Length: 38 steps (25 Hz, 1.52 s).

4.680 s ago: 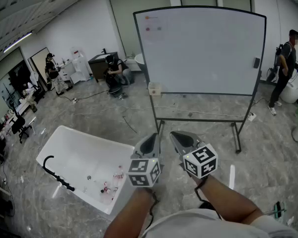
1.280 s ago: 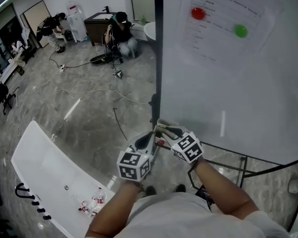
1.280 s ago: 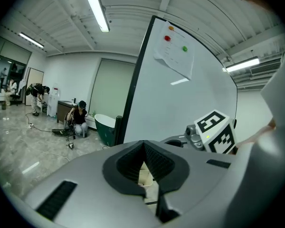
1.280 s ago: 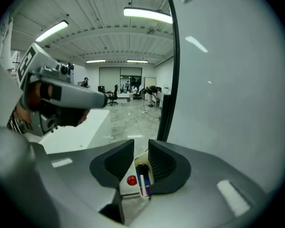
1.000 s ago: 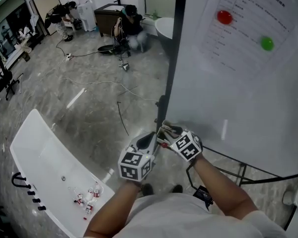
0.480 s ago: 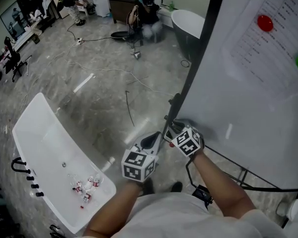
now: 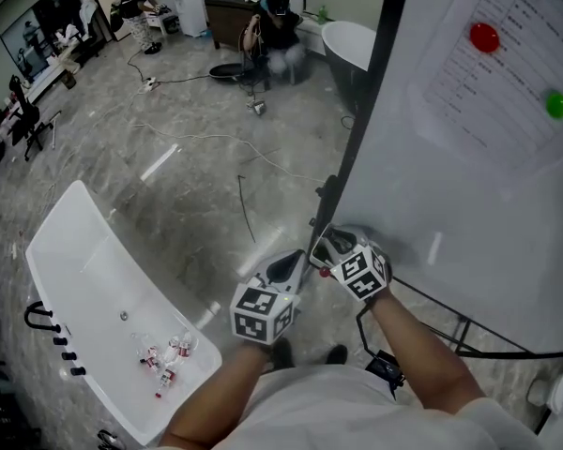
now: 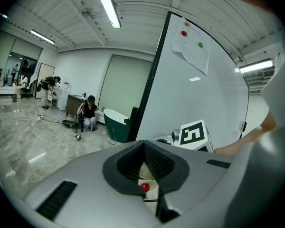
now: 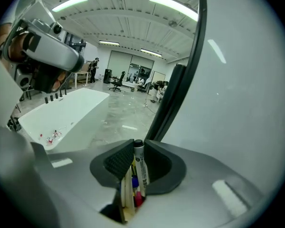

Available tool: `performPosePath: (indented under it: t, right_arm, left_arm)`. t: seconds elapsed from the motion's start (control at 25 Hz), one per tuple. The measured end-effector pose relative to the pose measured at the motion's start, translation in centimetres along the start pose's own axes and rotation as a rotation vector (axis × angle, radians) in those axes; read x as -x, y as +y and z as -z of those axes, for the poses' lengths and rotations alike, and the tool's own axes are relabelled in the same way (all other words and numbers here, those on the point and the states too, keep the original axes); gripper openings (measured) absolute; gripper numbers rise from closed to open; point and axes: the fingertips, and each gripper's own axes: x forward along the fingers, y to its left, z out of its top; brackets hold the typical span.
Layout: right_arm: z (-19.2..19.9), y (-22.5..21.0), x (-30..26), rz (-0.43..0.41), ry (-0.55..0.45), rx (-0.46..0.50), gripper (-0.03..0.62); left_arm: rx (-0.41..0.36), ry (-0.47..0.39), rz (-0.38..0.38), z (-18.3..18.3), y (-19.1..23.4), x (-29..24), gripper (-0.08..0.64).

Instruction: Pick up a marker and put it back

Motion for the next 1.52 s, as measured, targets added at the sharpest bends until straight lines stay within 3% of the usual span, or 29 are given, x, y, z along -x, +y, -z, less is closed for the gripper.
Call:
performPosePath:
  t: [0.36,0.72,1.16,1.52]
  right_arm:
    - [-2.9,-3.4,7.7,0.065,-0.242,-0.215,0.064]
    - [-6.7,-7.0,16.3,0.139,-0.433,-0.396,0.064]
    - [-9.8,-8.3,20.1,0.174,-0.519,-0.401,0.064]
    - [-10.2,-8.6,20.2,0.171,-0.529,-0.403,0.064]
  left_arm:
    - [-0.036,-0.026,0.092,-1.8,-4.8,-0.6,0.002]
    - [-0.138,-0.128,0.14,-7.1,-8.4,-2.5,0.002]
    - [-0.182,-0.216,0.16,-11.3,-9.9,-3.5,0.002]
    - [-0.167,-0.238,0.176,-12.0,-10.2,-3.6,0.002]
